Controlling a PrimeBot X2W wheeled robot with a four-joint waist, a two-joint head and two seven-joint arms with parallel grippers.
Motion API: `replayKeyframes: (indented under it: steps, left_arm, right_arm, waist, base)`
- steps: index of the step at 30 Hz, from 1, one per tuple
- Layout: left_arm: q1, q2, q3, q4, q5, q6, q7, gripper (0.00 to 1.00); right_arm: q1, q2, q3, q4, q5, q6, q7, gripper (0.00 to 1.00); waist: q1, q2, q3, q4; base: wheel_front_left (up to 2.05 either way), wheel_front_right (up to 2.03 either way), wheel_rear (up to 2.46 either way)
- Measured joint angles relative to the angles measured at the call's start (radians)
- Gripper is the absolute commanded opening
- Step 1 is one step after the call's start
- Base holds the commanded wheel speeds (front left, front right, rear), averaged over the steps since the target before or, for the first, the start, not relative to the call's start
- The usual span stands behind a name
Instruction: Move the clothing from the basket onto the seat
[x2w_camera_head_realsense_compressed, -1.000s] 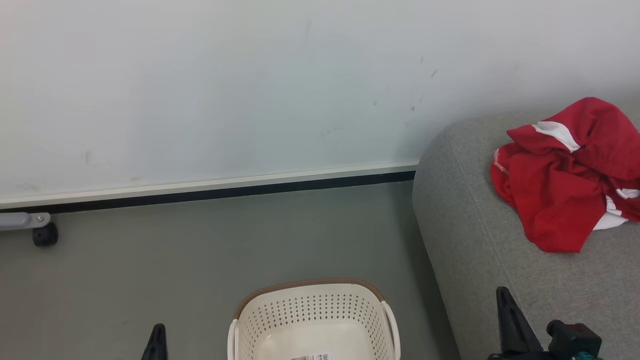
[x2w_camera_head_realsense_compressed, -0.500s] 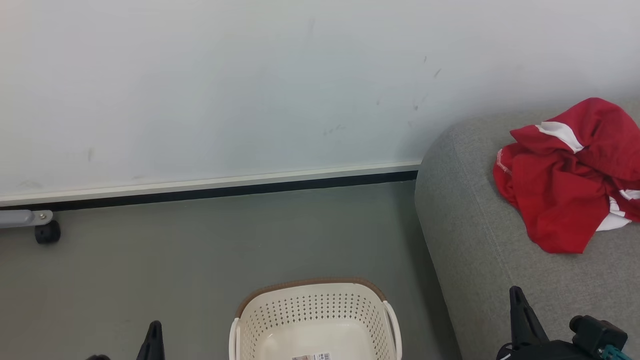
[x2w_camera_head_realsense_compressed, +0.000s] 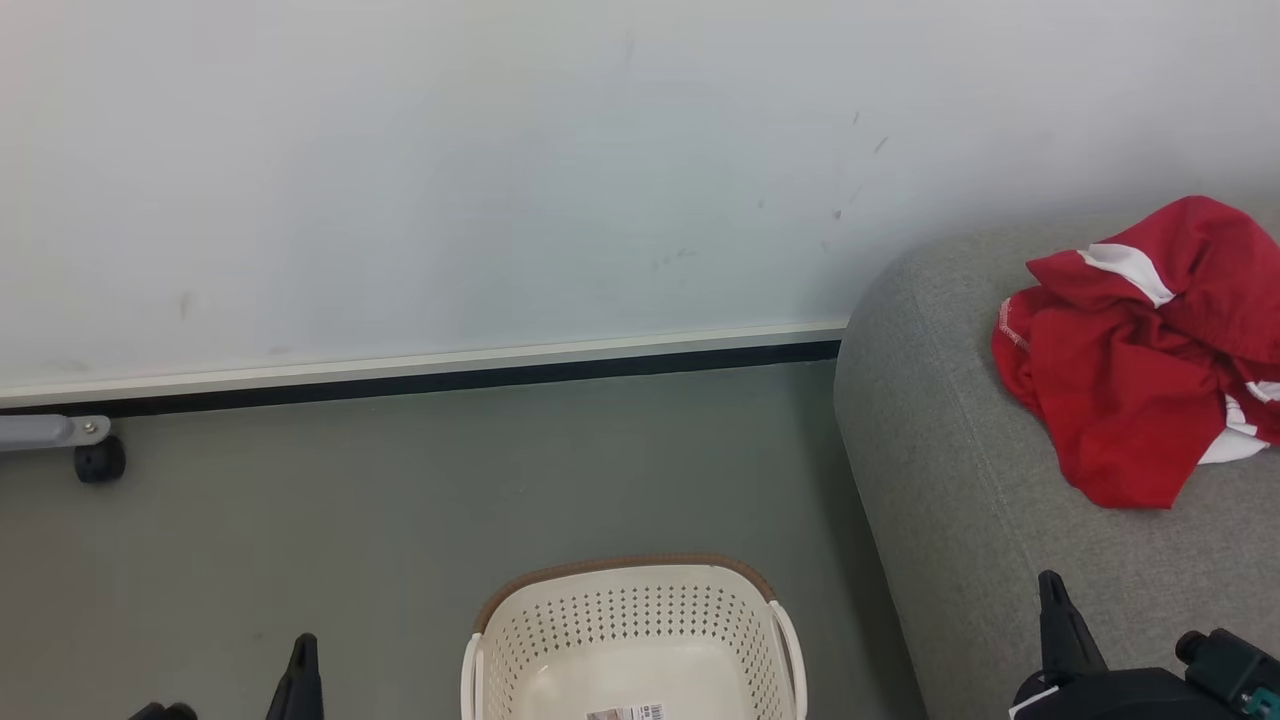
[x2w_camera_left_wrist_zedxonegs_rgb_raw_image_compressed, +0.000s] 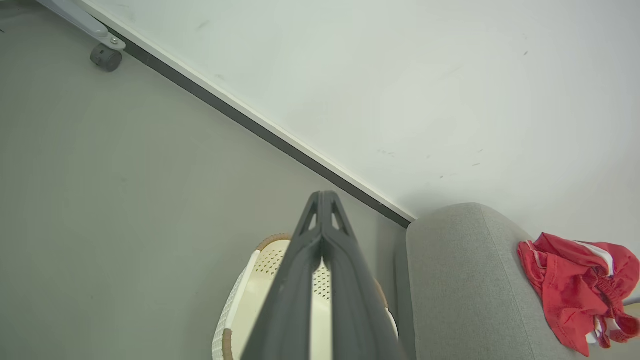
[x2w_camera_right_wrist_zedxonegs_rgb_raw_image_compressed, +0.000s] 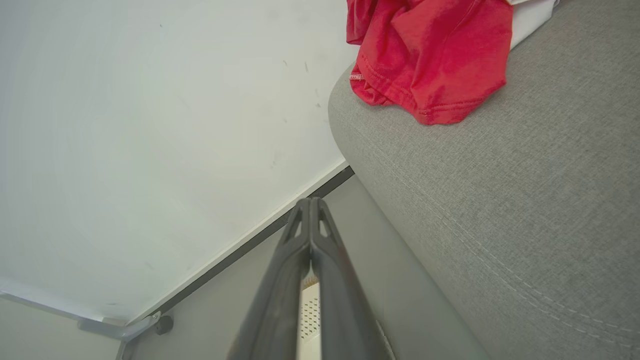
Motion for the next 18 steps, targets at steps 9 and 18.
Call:
replayKeyframes:
  steps: [9,18]
  left_arm:
    - [-0.021,-0.010,0.024,0.006,-0.104,-0.025,0.031,0.00]
    - [-0.041,-0.021,0.049,0.015,-0.201,-0.050,0.063,0.00]
  right_arm:
    - [-0.009,0.007,-0.035,0.004,0.120,0.018,0.037,0.00]
    - [-0.015,0.017,-0.070,0.008,0.241,0.040,0.067,0.00]
  waist:
    - [0.0000,0.0000,0.002,0.004]
    - [0.0000,0.0000,0.003,0.008]
  base:
    - [0.00,0.00,0.00]
    - [0.00,0.00,0.00]
